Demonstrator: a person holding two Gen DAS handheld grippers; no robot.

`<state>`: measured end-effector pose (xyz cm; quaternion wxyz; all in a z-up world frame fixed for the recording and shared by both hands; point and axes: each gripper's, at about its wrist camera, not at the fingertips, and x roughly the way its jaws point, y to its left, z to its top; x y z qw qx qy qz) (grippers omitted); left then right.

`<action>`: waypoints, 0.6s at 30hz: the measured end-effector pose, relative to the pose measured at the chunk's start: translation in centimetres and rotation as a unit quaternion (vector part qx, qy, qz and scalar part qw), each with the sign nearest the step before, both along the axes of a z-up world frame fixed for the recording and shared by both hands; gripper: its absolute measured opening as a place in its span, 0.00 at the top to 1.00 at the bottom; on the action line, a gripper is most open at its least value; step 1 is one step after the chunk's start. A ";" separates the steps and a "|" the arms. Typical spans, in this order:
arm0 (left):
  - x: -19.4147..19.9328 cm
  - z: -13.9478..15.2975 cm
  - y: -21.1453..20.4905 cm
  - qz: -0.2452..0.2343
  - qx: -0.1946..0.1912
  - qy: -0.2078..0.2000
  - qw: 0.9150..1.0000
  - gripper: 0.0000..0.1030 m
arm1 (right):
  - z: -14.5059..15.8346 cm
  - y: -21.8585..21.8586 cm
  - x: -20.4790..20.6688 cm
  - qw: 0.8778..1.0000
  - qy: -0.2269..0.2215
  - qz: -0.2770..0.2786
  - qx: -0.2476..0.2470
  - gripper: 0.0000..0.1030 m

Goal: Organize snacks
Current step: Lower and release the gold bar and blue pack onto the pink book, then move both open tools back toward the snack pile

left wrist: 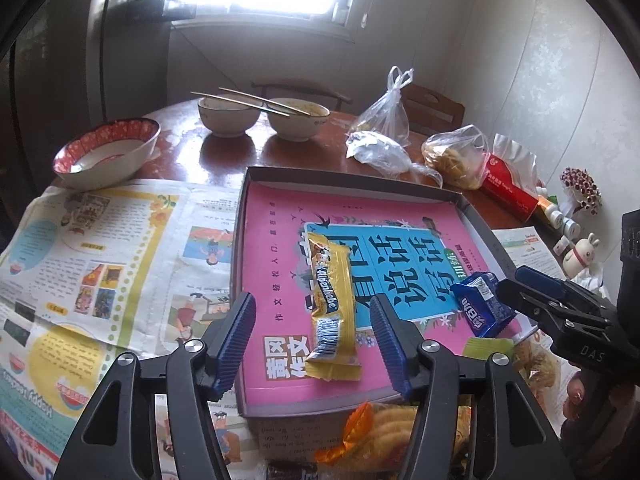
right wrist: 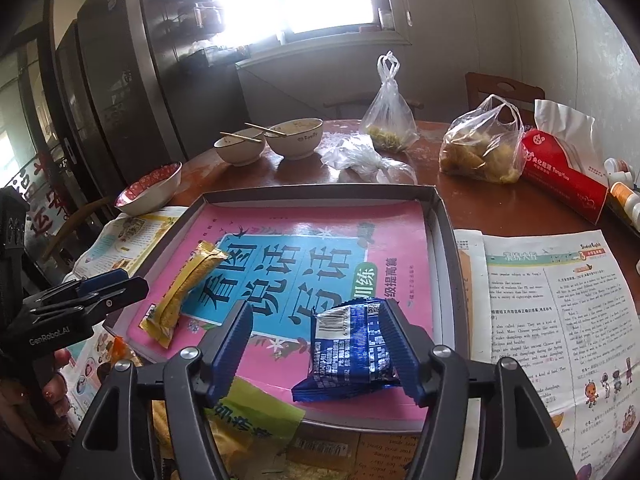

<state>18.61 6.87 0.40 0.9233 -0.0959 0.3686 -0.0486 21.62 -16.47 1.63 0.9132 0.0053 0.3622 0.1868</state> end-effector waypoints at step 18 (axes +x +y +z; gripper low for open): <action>-3.2 0.9 0.6 -0.003 -0.030 0.008 1.000 0.28 | 1.4 0.0 -3.0 1.000 -0.023 0.013 0.001 0.28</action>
